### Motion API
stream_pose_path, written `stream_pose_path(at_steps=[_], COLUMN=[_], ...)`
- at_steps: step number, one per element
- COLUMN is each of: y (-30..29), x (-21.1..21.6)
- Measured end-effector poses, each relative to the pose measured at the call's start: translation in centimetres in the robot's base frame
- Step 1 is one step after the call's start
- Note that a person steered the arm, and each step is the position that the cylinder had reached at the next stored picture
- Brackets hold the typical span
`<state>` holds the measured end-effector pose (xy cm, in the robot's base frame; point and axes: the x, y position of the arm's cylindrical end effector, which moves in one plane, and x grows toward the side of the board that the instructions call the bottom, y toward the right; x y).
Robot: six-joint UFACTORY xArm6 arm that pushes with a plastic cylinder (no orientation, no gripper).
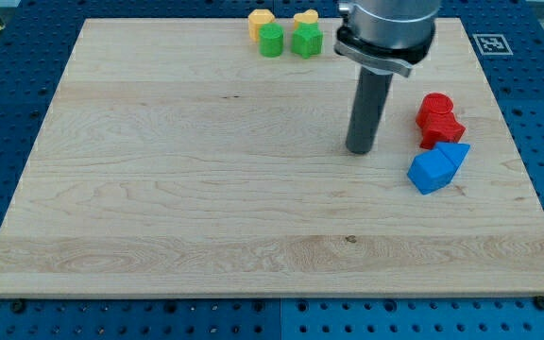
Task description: Slide blue cube down a bit
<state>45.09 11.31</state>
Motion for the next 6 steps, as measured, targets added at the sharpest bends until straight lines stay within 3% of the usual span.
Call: stream_pose_path(at_steps=[1,6], y=[3.3,6.7], x=[0.1,7.5])
